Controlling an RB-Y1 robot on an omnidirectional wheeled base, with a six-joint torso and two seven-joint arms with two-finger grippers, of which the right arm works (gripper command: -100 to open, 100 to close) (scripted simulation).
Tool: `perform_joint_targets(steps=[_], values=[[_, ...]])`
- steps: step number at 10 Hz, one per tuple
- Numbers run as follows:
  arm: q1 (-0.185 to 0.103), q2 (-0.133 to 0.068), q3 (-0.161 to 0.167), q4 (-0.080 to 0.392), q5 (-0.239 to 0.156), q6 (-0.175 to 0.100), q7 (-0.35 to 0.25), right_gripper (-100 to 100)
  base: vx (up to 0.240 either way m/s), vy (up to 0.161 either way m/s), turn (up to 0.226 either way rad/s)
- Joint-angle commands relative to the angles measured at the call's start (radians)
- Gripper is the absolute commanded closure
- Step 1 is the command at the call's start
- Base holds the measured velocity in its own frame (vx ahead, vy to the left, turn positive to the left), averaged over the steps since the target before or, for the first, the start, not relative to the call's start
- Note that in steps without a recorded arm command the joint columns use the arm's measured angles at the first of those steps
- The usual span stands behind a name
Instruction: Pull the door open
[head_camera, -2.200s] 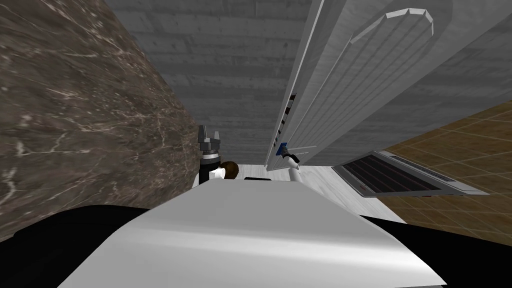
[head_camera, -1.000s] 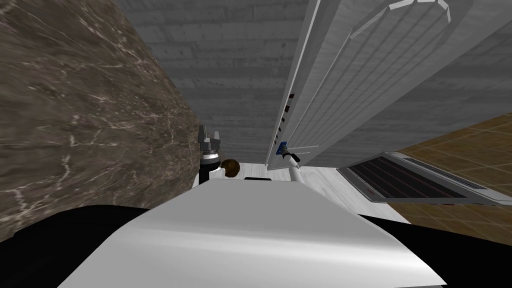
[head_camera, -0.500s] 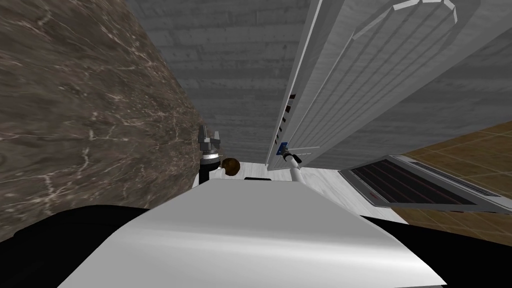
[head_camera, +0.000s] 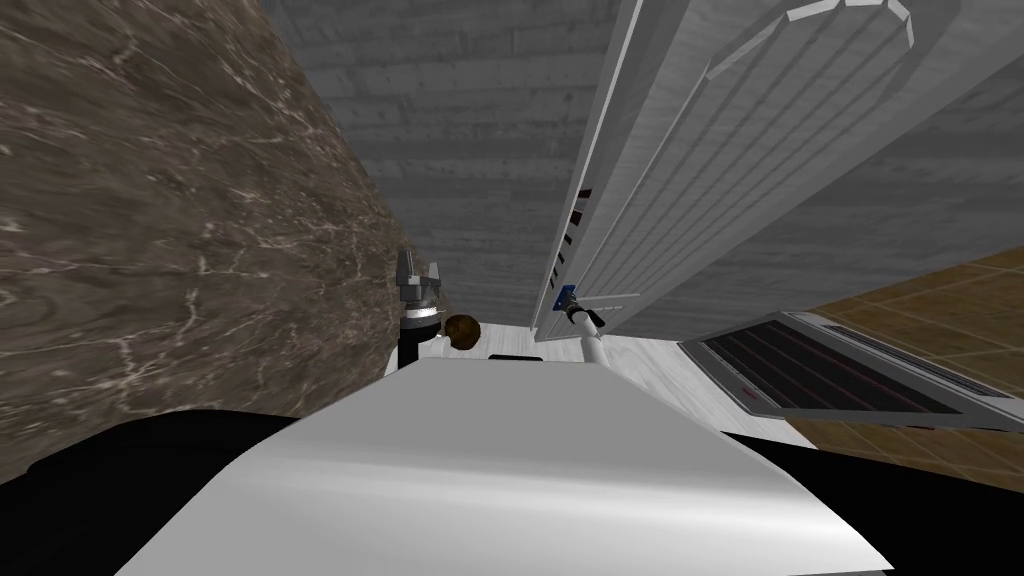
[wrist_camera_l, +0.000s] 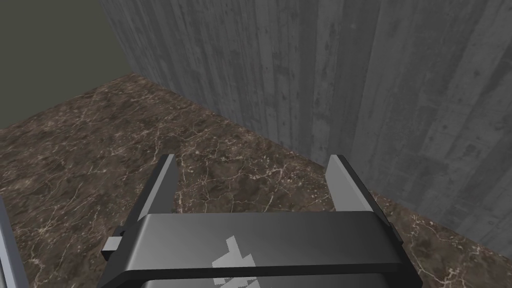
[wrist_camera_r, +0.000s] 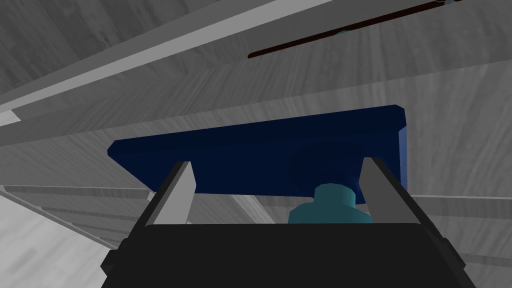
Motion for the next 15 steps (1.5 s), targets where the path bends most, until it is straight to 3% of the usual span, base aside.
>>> perform_joint_targets(steps=[1, 5, 6, 9, 15], values=[[0.028, -0.015, -0.006, 0.035, -0.017, -0.011, 0.005, 100, 0.006, 0.012, -0.012], [0.028, -0.015, -0.006, 0.035, -0.017, -0.011, 0.005, 100, 0.002, 0.0, 0.002], [0.006, -0.022, 0.004, 0.011, -0.067, 0.021, -0.002, 100, -0.048, 0.014, 0.061], [0.023, -0.036, -0.006, 0.006, -0.154, 0.077, -0.022, 100, -0.057, -0.032, 0.051], [0.023, -0.036, -0.006, 0.006, -0.161, 0.077, -0.022, 100, -0.009, -0.006, -0.005]])
